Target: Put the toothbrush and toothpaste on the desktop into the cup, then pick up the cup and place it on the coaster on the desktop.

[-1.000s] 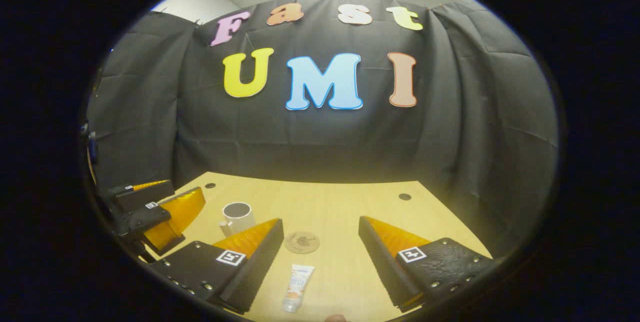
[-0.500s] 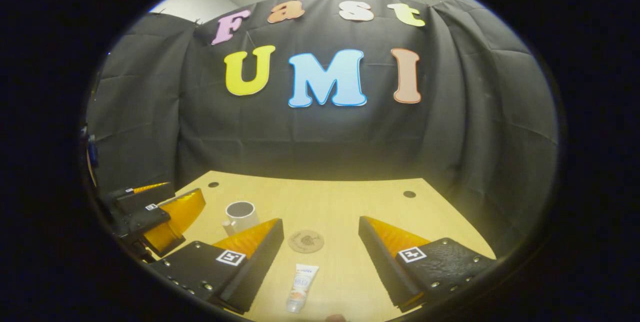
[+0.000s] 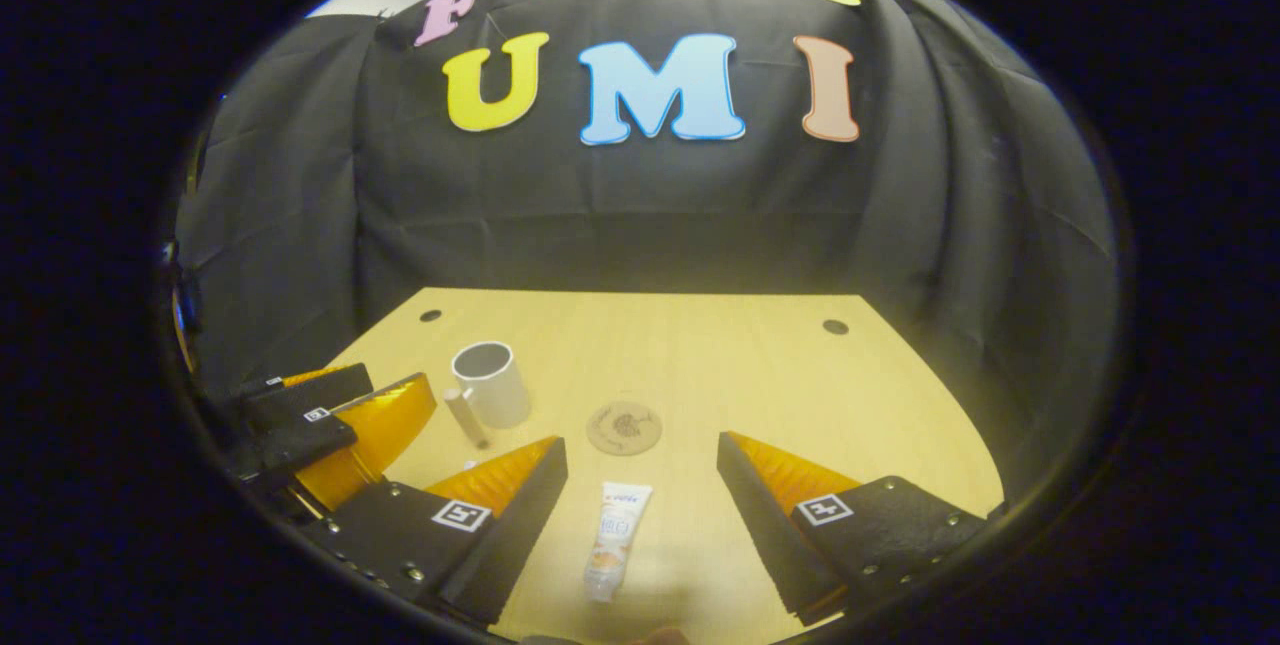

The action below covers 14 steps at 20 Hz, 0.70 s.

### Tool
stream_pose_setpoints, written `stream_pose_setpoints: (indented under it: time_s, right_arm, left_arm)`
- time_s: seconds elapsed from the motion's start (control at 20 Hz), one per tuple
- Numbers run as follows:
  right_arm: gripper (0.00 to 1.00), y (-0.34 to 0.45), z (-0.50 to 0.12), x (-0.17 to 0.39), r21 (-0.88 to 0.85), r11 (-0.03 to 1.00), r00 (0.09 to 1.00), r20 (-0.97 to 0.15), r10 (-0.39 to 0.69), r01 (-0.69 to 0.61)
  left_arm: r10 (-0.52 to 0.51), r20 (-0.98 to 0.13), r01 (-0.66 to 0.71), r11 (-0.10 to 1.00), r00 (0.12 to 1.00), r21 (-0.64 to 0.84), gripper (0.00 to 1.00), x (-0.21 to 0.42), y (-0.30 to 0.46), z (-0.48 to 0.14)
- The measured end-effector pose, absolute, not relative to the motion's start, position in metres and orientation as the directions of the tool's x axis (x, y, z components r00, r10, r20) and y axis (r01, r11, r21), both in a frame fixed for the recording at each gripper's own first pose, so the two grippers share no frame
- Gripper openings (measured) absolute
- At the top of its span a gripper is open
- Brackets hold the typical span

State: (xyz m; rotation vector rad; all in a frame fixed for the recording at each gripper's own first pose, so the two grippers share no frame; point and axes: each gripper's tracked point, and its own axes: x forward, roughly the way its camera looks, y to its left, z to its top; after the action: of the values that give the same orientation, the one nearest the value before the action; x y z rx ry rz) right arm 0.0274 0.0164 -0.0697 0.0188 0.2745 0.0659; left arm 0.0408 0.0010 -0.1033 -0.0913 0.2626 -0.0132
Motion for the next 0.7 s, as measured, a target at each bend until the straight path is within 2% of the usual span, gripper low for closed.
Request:
stream_pose_setpoints:
  time_s: [0.05,0.1,0.15,0.7]
  right_arm:
    - [0.95,0.017,-0.077,0.029,0.032,0.997,0.953,-0.295,0.071,-0.064]
    - [0.95,0.018,-0.082,0.031,0.035,0.997,0.945,-0.319,0.072,-0.065]
    - [0.95,0.019,-0.088,0.030,0.038,0.997,0.937,-0.342,0.076,-0.067]
    - [0.95,0.032,-0.136,0.033,0.098,0.990,0.840,-0.524,0.142,-0.106]
  left_arm:
    - [-0.020,-0.295,-0.009,0.995,0.955,-0.095,1.00,0.042,0.004,-0.114]
    - [-0.015,-0.331,-0.019,0.995,0.943,-0.099,0.87,0.043,0.007,-0.127]
    - [-0.015,-0.362,-0.026,0.994,0.932,-0.108,1.00,0.042,0.010,-0.137]
    - [-0.005,-0.625,-0.105,0.985,0.780,-0.139,0.97,0.041,0.017,-0.213]
